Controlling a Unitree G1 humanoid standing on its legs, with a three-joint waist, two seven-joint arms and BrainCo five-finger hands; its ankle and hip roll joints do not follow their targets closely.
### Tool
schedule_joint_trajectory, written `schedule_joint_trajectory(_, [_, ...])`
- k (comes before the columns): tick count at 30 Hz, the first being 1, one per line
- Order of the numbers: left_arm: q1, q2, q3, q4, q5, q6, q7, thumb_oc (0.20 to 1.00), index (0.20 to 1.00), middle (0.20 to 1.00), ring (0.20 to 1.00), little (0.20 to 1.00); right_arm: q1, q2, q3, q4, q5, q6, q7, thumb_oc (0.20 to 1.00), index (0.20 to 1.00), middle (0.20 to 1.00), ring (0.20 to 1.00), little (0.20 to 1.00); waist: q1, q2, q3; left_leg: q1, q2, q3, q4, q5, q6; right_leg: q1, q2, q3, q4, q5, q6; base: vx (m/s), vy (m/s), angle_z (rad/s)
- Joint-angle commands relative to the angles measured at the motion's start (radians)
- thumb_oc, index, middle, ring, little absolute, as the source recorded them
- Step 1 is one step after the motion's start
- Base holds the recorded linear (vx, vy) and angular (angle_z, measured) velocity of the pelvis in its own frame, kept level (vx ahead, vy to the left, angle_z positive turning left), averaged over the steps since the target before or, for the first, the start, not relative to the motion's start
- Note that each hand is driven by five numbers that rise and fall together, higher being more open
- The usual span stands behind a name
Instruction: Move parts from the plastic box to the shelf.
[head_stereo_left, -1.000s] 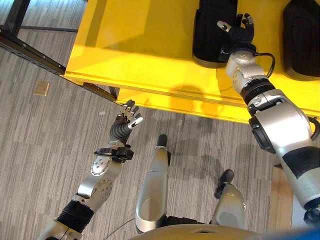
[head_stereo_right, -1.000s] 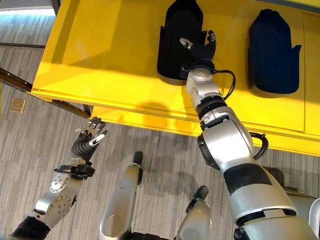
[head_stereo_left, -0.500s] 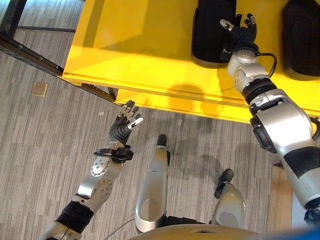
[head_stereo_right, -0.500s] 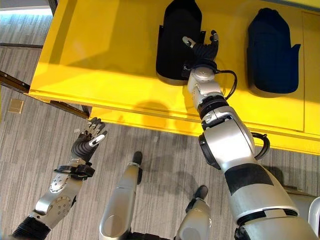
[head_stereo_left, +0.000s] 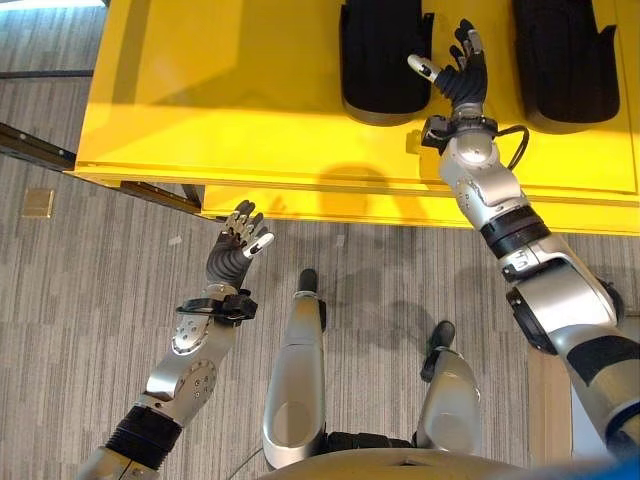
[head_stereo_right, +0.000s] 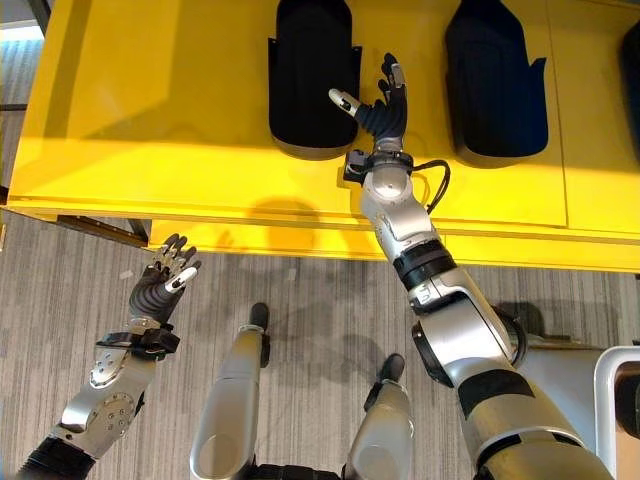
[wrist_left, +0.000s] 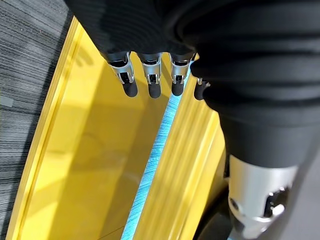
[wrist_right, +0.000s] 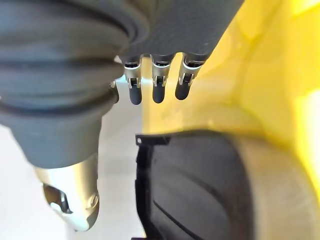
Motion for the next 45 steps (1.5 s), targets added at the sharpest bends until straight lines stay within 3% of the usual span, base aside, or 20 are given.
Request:
schedule_joint_trajectory(1, [0.01, -0.006, 0.057, -0.043, 0.013, -0.036, -0.003, 1.0, 1.0, 1.0, 1.0, 1.0, -0.012, -0.071, -0.046, -0.081, -0.177, -0.037, -0.013, 1.0, 1.0, 1.0, 1.0, 1.0, 0.028, 0.003, 0.001, 0.067, 0.064, -0.028, -0.09, 0.074, -0.036, -0.072, 0.006, 0.045, 0.157, 0.018, -0.029, -0.01, -0.016, -0.03])
schedule_joint_trajectory(9, [0.03, -0.046, 0.092, -0.031, 0.063, -0.017, -0.028, 1.0, 1.0, 1.0, 1.0, 1.0, 0.337, -0.092, -0.176, -0.482, -0.452, -0.028, 0.027, 1.0, 1.0, 1.0, 1.0, 1.0, -0.001, 0.002, -0.015, 0.106, 0.075, -0.018, -0.101, 0.074, -0.04, -0.047, 0.006, 0.057, 0.156, 0.009, -0.03, 0.0, -0.02, -0.1])
schedule_joint_trajectory(12, [0.039, -0.059, 0.102, -0.02, 0.078, -0.013, -0.038, 1.0, 1.0, 1.0, 1.0, 1.0, 0.454, -0.078, -0.211, -0.594, -0.47, -0.05, 0.057, 1.0, 1.0, 1.0, 1.0, 1.0, -0.014, -0.002, -0.031, 0.126, 0.085, -0.012, -0.128, 0.09, -0.043, -0.039, 0.011, 0.057, 0.135, 0.021, -0.028, 0.0, -0.027, -0.09])
schedule_joint_trajectory(15, [0.059, -0.084, 0.115, -0.003, 0.097, -0.01, -0.054, 1.0, 1.0, 1.0, 1.0, 1.0, 0.66, -0.047, -0.219, -0.762, -0.401, -0.13, 0.143, 1.0, 1.0, 1.0, 1.0, 1.0, -0.044, -0.007, -0.056, 0.187, 0.111, 0.004, -0.188, 0.116, -0.053, -0.002, 0.028, 0.061, 0.091, 0.032, -0.022, 0.05, -0.041, -0.19])
schedule_joint_trajectory(20, [0.111, -0.119, 0.145, 0.019, 0.111, -0.017, -0.09, 1.0, 1.0, 1.0, 1.0, 1.0, 0.887, -0.07, -0.225, -0.894, -0.295, -0.198, 0.269, 1.0, 1.0, 1.0, 1.0, 1.0, -0.09, -0.012, -0.116, 0.303, 0.166, 0.033, -0.325, 0.178, -0.069, 0.056, 0.07, 0.069, 0.023, 0.033, -0.019, 0.1, -0.06, -0.19])
schedule_joint_trajectory(24, [0.166, -0.152, 0.187, 0.026, 0.123, -0.023, -0.111, 1.0, 1.0, 1.0, 1.0, 1.0, 1.026, -0.095, -0.253, -0.931, -0.283, -0.196, 0.321, 1.0, 1.0, 1.0, 1.0, 1.0, -0.126, -0.007, -0.187, 0.421, 0.234, 0.081, -0.474, 0.258, -0.079, 0.074, 0.128, 0.091, 0.022, -0.001, -0.031, 0.12, -0.093, -0.39])
schedule_joint_trajectory(28, [0.167, -0.153, 0.187, 0.026, 0.123, -0.023, -0.111, 1.0, 1.0, 1.0, 1.0, 1.0, 1.029, -0.095, -0.253, -0.934, -0.283, -0.195, 0.32, 1.0, 1.0, 1.0, 1.0, 1.0, -0.124, -0.007, -0.188, 0.424, 0.236, 0.083, -0.478, 0.26, -0.08, 0.073, 0.13, 0.093, 0.023, -0.002, -0.032, 0.02, -0.048, -0.27])
schedule_joint_trajectory(29, [0.177, -0.184, 0.183, 0.034, 0.137, -0.025, -0.114, 1.0, 1.0, 1.0, 1.0, 1.0, 1.057, -0.108, -0.267, -0.931, -0.31, -0.198, 0.309, 1.0, 1.0, 1.0, 1.0, 1.0, -0.148, 0.012, -0.22, 0.489, 0.287, 0.107, -0.535, 0.311, -0.08, 0.06, 0.173, 0.107, 0.091, -0.059, -0.061, 0.08, -0.214, -0.08])
schedule_joint_trajectory(32, [0.206, -0.223, 0.194, 0.028, 0.132, -0.028, -0.123, 1.0, 1.0, 1.0, 1.0, 1.0, 1.057, -0.134, -0.273, -0.93, -0.323, -0.2, 0.316, 1.0, 1.0, 1.0, 1.0, 1.0, -0.162, 0.031, -0.255, 0.544, 0.341, 0.15, -0.574, 0.377, -0.08, 0.014, 0.234, 0.142, 0.193, -0.121, -0.095, 0.05, -0.226, -0.61])
schedule_joint_trajectory(34, [0.207, -0.236, 0.187, 0.034, 0.127, -0.026, -0.13, 1.0, 1.0, 1.0, 1.0, 1.0, 1.054, -0.146, -0.275, -0.918, -0.308, -0.196, 0.327, 1.0, 1.0, 1.0, 1.0, 1.0, -0.159, 0.033, -0.268, 0.542, 0.356, 0.159, -0.575, 0.429, -0.086, 0.013, 0.255, 0.143, 0.2, -0.139, -0.112, 0.04, -0.268, -0.8])
schedule_joint_trajectory(35, [0.2, -0.242, 0.181, 0.05, 0.131, -0.022, -0.134, 1.0, 1.0, 1.0, 1.0, 1.0, 1.07, -0.16, -0.274, -0.916, -0.303, -0.198, 0.338, 1.0, 1.0, 1.0, 1.0, 1.0, -0.154, 0.039, -0.272, 0.532, 0.365, 0.152, -0.574, 0.518, -0.09, 0.027, 0.279, 0.13, 0.185, -0.143, -0.13, 0.03, -0.232, -0.27])
schedule_joint_trajectory(36, [0.199, -0.243, 0.18, 0.051, 0.132, -0.022, -0.134, 1.0, 1.0, 1.0, 1.0, 1.0, 1.071, -0.161, -0.275, -0.916, -0.302, -0.199, 0.339, 1.0, 1.0, 1.0, 1.0, 1.0, -0.156, 0.043, -0.272, 0.532, 0.368, 0.149, -0.578, 0.523, -0.092, 0.03, 0.281, 0.126, 0.182, -0.141, -0.132, 0.03, -0.219, -0.06])
schedule_joint_trajectory(38, [0.188, -0.244, 0.165, 0.07, 0.137, -0.019, -0.138, 1.0, 1.0, 1.0, 1.0, 1.0, 1.087, -0.169, -0.276, -0.908, -0.273, -0.201, 0.355, 1.0, 1.0, 1.0, 1.0, 1.0, -0.156, 0.041, -0.278, 0.521, 0.365, 0.146, -0.585, 0.597, -0.096, 0.057, 0.293, 0.113, 0.123, -0.12, -0.142, 0.03, -0.167, 0.13])
schedule_joint_trajectory(39, [0.187, -0.245, 0.164, 0.077, 0.14, -0.017, -0.141, 1.0, 1.0, 1.0, 1.0, 1.0, 1.104, -0.173, -0.276, -0.908, -0.276, -0.197, 0.358, 1.0, 1.0, 1.0, 1.0, 1.0, -0.158, 0.035, -0.285, 0.517, 0.349, 0.149, -0.591, 0.588, -0.088, 0.072, 0.296, 0.108, 0.079, -0.11, -0.146, 0.12, -0.313, 0.42])
schedule_joint_trajectory(40, [0.189, -0.255, 0.164, 0.083, 0.139, -0.021, -0.147, 1.0, 1.0, 1.0, 1.0, 1.0, 1.129, -0.164, -0.266, -0.888, -0.256, -0.195, 0.377, 1.0, 1.0, 1.0, 1.0, 1.0, -0.157, 0.023, -0.306, 0.511, 0.255, 0.153, -0.597, 0.521, -0.064, 0.132, 0.311, 0.103, -0.087, -0.028, -0.145, 0.14, -0.306, 0.44])
schedule_joint_trajectory(42, [0.195, -0.263, 0.166, 0.086, 0.142, -0.022, -0.153, 1.0, 1.0, 1.0, 1.0, 1.0, 1.145, -0.157, -0.265, -0.888, -0.256, -0.193, 0.386, 1.0, 1.0, 1.0, 1.0, 1.0, -0.155, 0.009, -0.316, 0.511, 0.181, 0.17, -0.592, 0.442, -0.042, 0.179, 0.318, 0.102, -0.202, 0.017, -0.145, 0.08, -0.256, 0.13])
schedule_joint_trajectory(43, [0.203, -0.268, 0.167, 0.088, 0.145, -0.023, -0.157, 1.0, 1.0, 1.0, 1.0, 1.0, 1.151, -0.153, -0.26, -0.881, -0.249, -0.19, 0.399, 1.0, 1.0, 1.0, 1.0, 1.0, -0.152, -0.002, -0.322, 0.51, 0.114, 0.167, -0.591, 0.364, -0.021, 0.203, 0.316, 0.102, -0.257, 0.037, -0.143, 0.03, -0.159, -0.19])
schedule_joint_trajectory(45, [0.223, -0.279, 0.175, 0.085, 0.144, -0.024, -0.165, 1.0, 1.0, 1.0, 1.0, 1.0, 1.157, -0.145, -0.253, -0.871, -0.238, -0.181, 0.414, 1.0, 1.0, 1.0, 1.0, 1.0, -0.141, -0.012, -0.329, 0.505, 0.022, 0.154, -0.578, 0.274, 0.007, 0.223, 0.314, 0.115, -0.311, 0.069, -0.132, 0.04, -0.103, -0.43])
